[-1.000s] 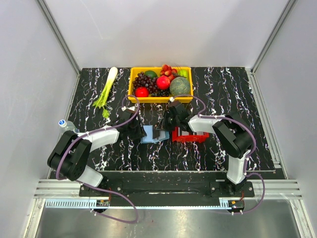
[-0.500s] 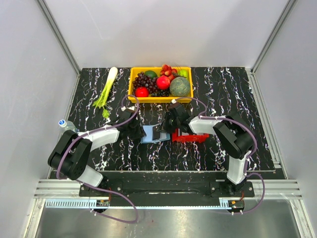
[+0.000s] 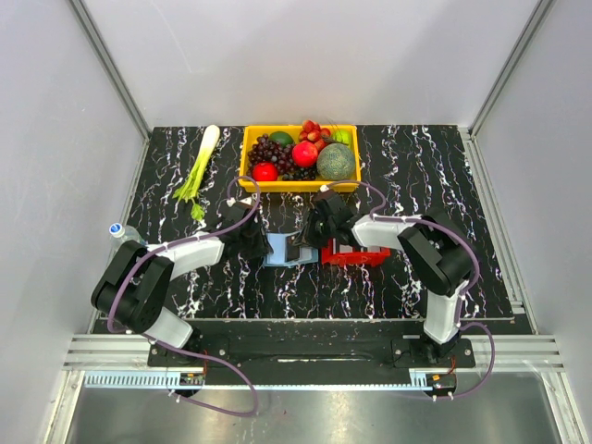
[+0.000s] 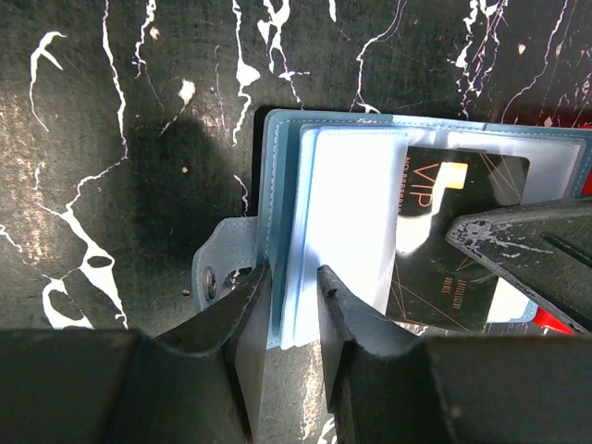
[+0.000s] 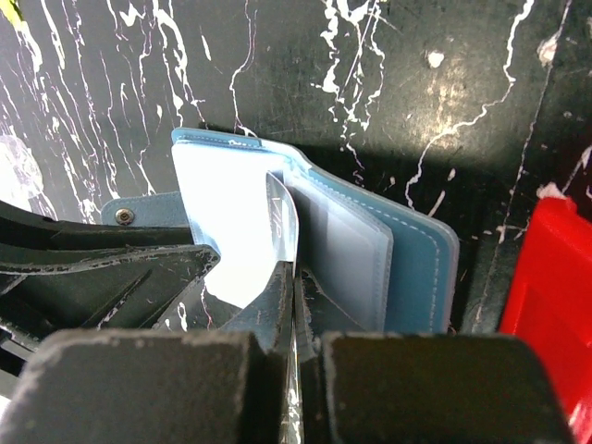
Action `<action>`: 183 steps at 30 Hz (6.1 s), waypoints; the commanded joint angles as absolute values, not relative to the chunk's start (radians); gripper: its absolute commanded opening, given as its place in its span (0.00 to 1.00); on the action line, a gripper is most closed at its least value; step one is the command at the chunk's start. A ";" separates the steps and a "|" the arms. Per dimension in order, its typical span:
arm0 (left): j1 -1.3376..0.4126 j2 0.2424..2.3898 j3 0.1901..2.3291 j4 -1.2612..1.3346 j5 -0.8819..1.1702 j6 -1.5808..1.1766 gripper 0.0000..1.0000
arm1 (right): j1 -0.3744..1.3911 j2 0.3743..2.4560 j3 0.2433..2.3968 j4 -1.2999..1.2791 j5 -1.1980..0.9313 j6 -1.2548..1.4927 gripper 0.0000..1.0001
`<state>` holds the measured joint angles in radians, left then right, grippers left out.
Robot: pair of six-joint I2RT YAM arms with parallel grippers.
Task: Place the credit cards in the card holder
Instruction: Insert the credit card into the card holder, then pick up the credit card from the storage box.
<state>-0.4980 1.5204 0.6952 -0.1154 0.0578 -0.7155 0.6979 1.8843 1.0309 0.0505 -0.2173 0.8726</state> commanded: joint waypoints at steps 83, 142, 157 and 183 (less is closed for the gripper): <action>-0.506 1.583 0.640 -0.052 0.120 -0.739 0.26 | 0.726 1.999 1.123 0.043 -0.498 0.859 0.00; -0.584 1.592 1.104 -0.126 0.293 -0.566 0.63 | 0.278 1.486 0.979 -0.584 0.034 0.321 0.55; -0.709 1.830 1.269 -0.163 0.307 -0.575 0.63 | 0.238 1.612 1.039 -0.591 -0.060 0.330 0.60; -0.795 2.026 1.308 -0.089 0.453 -0.661 0.53 | 0.290 1.720 0.946 -0.321 -0.410 0.531 0.61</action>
